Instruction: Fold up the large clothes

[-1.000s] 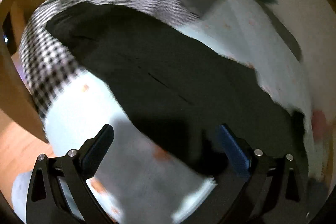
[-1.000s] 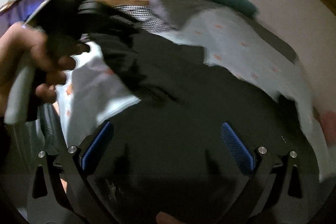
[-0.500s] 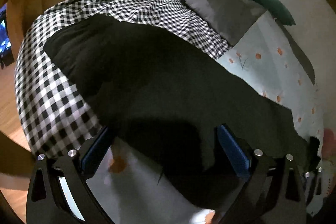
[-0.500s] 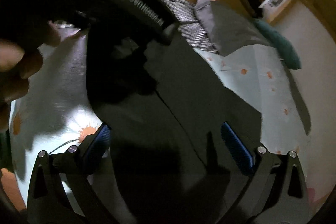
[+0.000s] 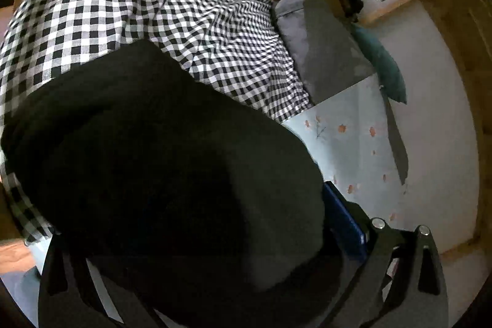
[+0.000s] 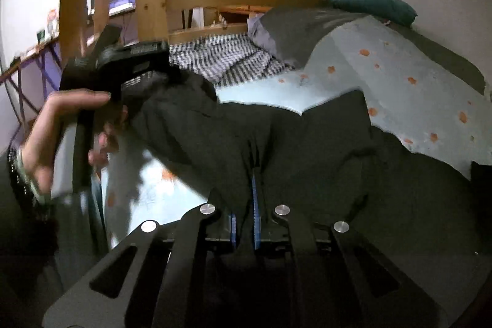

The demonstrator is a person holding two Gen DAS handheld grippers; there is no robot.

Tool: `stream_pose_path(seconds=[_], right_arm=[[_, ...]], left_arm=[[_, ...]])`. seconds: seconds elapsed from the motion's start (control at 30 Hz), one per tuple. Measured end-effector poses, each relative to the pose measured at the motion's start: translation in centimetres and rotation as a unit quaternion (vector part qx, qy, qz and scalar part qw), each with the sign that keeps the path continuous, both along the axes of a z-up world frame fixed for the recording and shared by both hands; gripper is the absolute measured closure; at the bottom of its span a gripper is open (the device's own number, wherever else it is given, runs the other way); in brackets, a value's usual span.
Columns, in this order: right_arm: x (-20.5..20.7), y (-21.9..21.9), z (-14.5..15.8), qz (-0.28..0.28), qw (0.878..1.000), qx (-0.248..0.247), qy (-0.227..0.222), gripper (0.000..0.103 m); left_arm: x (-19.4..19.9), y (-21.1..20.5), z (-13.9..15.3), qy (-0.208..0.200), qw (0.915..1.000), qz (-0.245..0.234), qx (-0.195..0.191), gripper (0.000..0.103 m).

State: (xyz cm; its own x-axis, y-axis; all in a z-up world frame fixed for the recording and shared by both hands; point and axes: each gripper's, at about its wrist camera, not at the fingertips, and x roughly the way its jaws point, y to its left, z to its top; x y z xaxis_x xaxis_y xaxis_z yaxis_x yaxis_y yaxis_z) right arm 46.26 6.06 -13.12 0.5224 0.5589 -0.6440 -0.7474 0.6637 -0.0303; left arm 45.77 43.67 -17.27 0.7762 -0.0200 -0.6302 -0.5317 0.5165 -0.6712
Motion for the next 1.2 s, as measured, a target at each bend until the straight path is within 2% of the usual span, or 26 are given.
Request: stream_pose_path(seconds=[0.07,0.13,0.2,0.23,0.27,0.3,0.33,0.37,0.43,0.47,0.5,0.53,0.63,0.67,0.73,0.8,0.83,0.87,0.9,0.93,0.97,1.03,1.1,1.13,1.17,1.2], right_arm=[[-0.3,-0.2,-0.8,0.003,1.0,-0.021,0.012,0.094],[0.4,-0.4,-0.9,0.004,0.999,-0.022,0.025,0.092],[1.1,-1.8,0.0,-0.001,0.998,0.027,0.062,0.089],[1.2,-2.8,0.5,-0.002,0.995,0.055,0.083,0.083],[1.1,-4.1,1.3,-0.004,0.992,0.082,0.1,0.063],[1.1,-5.9,2.7,-0.014,0.987,0.118,0.11,0.046],[0.9,-7.6,4.1,-0.021,0.982,0.154,0.107,0.01],[0.9,-8.7,5.2,-0.026,0.978,0.182,0.103,0.003],[1.6,-11.6,8.1,-0.035,0.965,0.231,0.116,0.003],[2.0,-12.6,9.3,-0.041,0.96,0.245,0.128,0.003],[2.7,-13.5,10.4,-0.05,0.955,0.256,0.144,0.003],[3.6,-13.9,11.1,-0.058,0.949,0.26,0.171,0.003],[7.1,-13.0,11.3,-0.07,0.932,0.235,0.265,0.003],[8.5,-12.3,10.6,-0.068,0.921,0.232,0.307,0.003],[11.6,-10.6,8.2,-0.051,0.891,0.229,0.39,0.003],[14.4,-9.0,4.6,-0.092,0.873,0.194,0.439,0.003],[15.5,-8.6,3.1,-0.108,0.857,0.183,0.469,0.003],[16.4,-8.0,1.6,-0.108,0.831,0.193,0.51,0.003],[16.8,-7.2,0.7,-0.096,0.808,0.217,0.539,0.003],[16.7,-6.3,0.8,-0.08,0.81,0.226,0.535,0.003],[16.6,-5.1,1.4,-0.065,0.821,0.224,0.521,0.003],[16.3,-2.8,1.8,-0.051,0.823,0.213,0.524,0.003],[16.7,-0.6,1.7,-0.063,0.836,0.165,0.519,0.003],[16.7,0.6,1.5,-0.071,0.844,0.14,0.513,0.011],[16.9,1.3,1.6,-0.077,0.854,0.117,0.502,0.047],[17.1,1.7,1.8,-0.084,0.865,0.09,0.486,0.058]], left_arm=[[0.0,-0.3,0.2,-0.009,0.9999,0.004,0.002,0.027],[-0.1,-0.9,0.7,-0.017,0.9997,0.0,0.017,0.059],[0.5,-2.9,2.3,-0.019,0.9958,-0.034,0.082,0.08],[0.8,-4.1,3.2,-0.011,0.9914,-0.044,0.123,0.08],[1.2,-6.2,4.5,-0.002,0.9798,-0.05,0.193,0.081],[1.5,-7.8,5.1,0.0,0.9697,-0.061,0.237,0.082],[2.0,-10.0,5.7,0.002,0.956,-0.082,0.282,0.085],[2.4,-11.5,5.9,0.005,0.9458,-0.098,0.309,0.086],[3.1,-15.7,6.0,0.012,0.913,-0.126,0.388,0.088],[3.6,-18.6,5.8,0.019,0.8884,-0.146,0.435,0.088],[3.8,-20.7,5.4,0.02,0.8708,-0.162,0.464,0.089],[4.0,-22.7,5.0,0.02,0.8547,-0.178,0.487,0.09],[4.0,-28.3,2.9,0.028,0.7941,-0.226,0.563,0.091],[3.7,-29.7,2.1,0.027,0.7805,-0.239,0.577,0.091],[3.6,-30.8,1.2,0.028,0.7734,-0.249,0.583,0.092],[3.7,-30.9,0.8,0.028,0.777,-0.25,0.577,0.092],[3.5,-30.8,0.7,0.029,0.7782,-0.252,0.574,0.092],[3.4,-31.2,0.6,0.031,0.7727,-0.253,0.581,0.092],[3.4,-32.0,0.2,0.037,0.7567,-0.254,0.601,0.093],[3.5,-32.2,-0.1,0.04,0.7471,-0.254,0.613,0.095],[3.5,-32.6,-0.4,0.042,0.7357,-0.256,0.626,0.095],[3.7,-33.4,-0.6,0.046,0.7243,-0.257,0.638,0.095],[3.6,-34.2,-0.6,0.043,0.7155,-0.259,0.648,0.095],[3.5,-34.3,-0.7,0.043,0.7122,-0.258,0.652,0.095],[3.6,-34.4,-0.6,0.042,0.7132,-0.255,0.651,0.095],[3.6,-34.1,-0.5,0.041,0.718,-0.254,0.647,0.095]])
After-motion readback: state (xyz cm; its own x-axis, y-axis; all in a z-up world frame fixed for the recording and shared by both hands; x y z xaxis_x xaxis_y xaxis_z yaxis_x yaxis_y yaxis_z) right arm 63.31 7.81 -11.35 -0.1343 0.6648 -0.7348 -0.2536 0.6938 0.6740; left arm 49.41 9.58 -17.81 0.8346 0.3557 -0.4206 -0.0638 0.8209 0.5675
